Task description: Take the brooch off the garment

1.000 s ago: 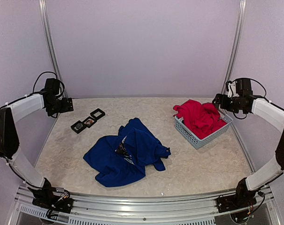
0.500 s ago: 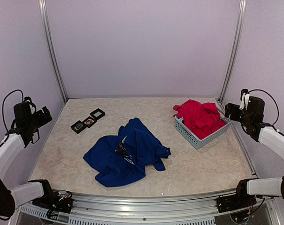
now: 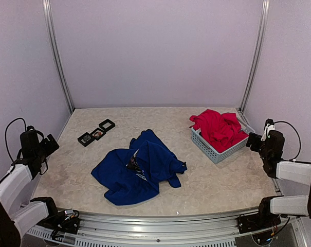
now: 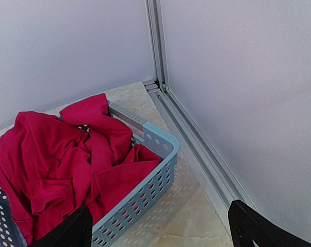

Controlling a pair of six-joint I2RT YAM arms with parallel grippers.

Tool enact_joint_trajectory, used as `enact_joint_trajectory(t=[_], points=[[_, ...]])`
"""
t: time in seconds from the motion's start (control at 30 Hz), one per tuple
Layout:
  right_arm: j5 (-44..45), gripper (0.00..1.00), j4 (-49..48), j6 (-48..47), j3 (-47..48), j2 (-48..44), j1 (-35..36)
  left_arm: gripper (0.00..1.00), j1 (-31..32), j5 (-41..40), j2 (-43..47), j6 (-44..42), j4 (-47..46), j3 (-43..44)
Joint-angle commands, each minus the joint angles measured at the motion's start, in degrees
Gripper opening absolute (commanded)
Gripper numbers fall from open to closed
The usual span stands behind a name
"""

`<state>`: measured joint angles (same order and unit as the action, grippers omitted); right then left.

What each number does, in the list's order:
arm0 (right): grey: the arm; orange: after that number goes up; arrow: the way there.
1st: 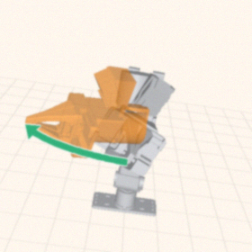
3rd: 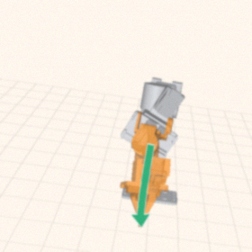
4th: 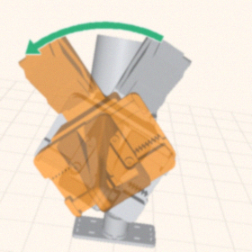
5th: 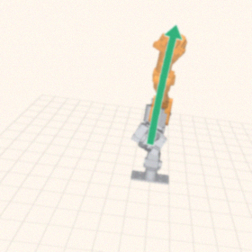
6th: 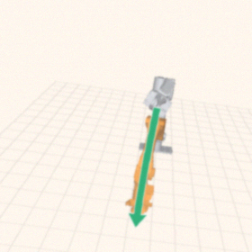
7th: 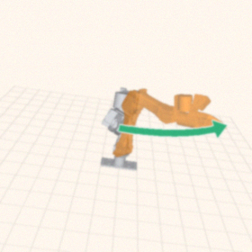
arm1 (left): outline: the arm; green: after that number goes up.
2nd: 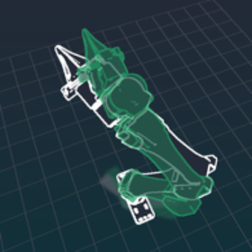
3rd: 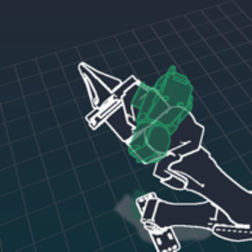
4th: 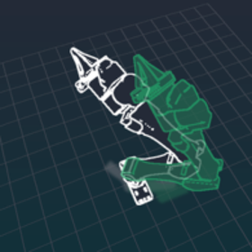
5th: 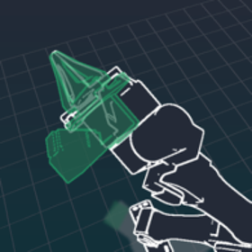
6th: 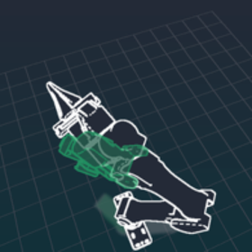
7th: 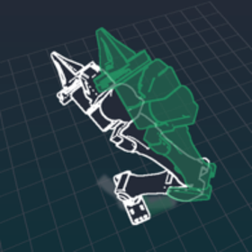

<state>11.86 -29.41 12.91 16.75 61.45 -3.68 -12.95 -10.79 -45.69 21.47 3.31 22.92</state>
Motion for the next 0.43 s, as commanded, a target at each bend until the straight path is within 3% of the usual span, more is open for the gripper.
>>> enact_joint_trajectory(t=[0.0, 0.4], points=[[2.2, 0.93, -6.3, 0.3, -0.6, 1.8, -0.5, 0.99, -0.2, -0.9, -0.6, 2.2, -2.3, -0.7], [2.6, 0.94, -6.7, 0.3, -0.4, 2.3, -0.5, 0.99, -0.2, -1.3, -2.7, 2.4, -2.9, 0.4]])
